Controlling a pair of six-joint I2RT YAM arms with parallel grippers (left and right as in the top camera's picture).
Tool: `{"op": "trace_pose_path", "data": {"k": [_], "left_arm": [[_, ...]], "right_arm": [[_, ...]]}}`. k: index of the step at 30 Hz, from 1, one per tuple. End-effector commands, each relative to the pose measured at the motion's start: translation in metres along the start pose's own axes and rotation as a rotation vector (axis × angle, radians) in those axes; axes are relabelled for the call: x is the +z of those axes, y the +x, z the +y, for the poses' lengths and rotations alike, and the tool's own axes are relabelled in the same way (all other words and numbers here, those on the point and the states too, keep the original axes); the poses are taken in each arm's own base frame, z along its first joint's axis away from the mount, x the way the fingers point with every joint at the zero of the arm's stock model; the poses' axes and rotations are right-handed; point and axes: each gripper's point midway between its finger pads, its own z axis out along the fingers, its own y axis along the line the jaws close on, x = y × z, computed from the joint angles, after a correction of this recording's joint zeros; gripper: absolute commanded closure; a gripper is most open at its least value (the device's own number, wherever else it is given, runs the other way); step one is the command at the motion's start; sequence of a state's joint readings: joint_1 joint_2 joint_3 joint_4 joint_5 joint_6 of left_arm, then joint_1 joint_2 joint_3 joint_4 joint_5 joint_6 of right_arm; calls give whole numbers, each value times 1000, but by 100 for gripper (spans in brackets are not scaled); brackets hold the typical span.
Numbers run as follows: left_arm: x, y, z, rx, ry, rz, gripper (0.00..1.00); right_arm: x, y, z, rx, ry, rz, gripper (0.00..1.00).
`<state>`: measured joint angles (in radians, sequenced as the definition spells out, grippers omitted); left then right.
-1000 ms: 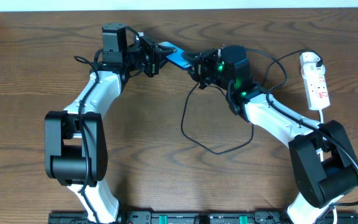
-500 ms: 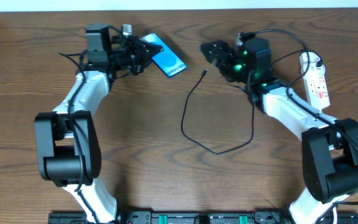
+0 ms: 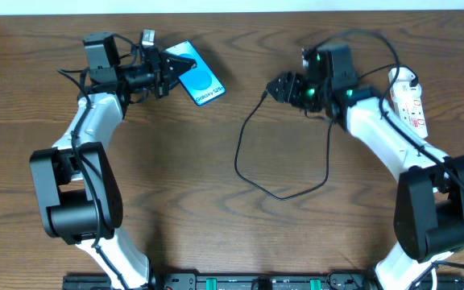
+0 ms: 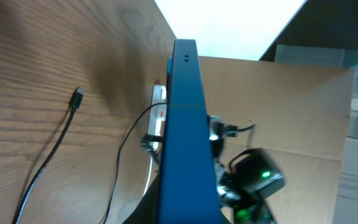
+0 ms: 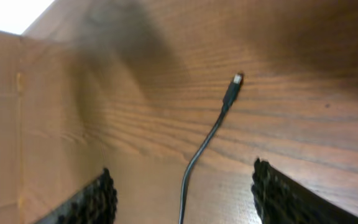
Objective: Plug charger to phone and switch on socket
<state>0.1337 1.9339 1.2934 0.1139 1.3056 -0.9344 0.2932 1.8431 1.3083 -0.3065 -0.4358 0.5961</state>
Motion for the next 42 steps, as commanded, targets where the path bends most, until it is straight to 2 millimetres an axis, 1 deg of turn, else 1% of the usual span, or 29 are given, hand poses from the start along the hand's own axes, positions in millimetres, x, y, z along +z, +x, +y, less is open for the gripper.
{"op": "trace_pose_path", "data": {"k": [1,3,5,8,12,15,19,21,24,31,34,39,42], "left_arm": [[-11,2,-15,53,37,16,93],[-13,1,-15,51,38,12,92],[-14,1,-15,51,38,11,92],[-14,1,-15,51,39,13,93],[-14,1,-15,51,39,13,93],[-14,1,-15,51,39,13,93],[-14,1,-15,51,39,13,93],[-14,1,-15,51,39,13,93],[-14,1,-15,51,39,13,92],[-14,1,-15,51,39,13,92],[-14,1,-15,51,39,13,93],[-14,1,-15,50,39,13,92],[-14,1,-15,50,39,13,92]], "right_arm": [[-13,-28,31,-147,41,-55,30],[-14,-32,38,-156,79,-48,30],[-9,-34,41,-155,115,-25,31],[8,-30,40,-141,164,39,33],[41,-15,25,-101,250,149,36],[63,-3,7,-42,318,189,39],[83,11,-15,23,359,231,44],[92,17,-24,45,375,247,44],[103,22,-32,57,383,256,44],[120,26,-35,74,376,243,49],[126,29,-41,87,395,241,53],[131,32,-56,70,472,219,62],[129,32,-62,51,521,203,71]]}}
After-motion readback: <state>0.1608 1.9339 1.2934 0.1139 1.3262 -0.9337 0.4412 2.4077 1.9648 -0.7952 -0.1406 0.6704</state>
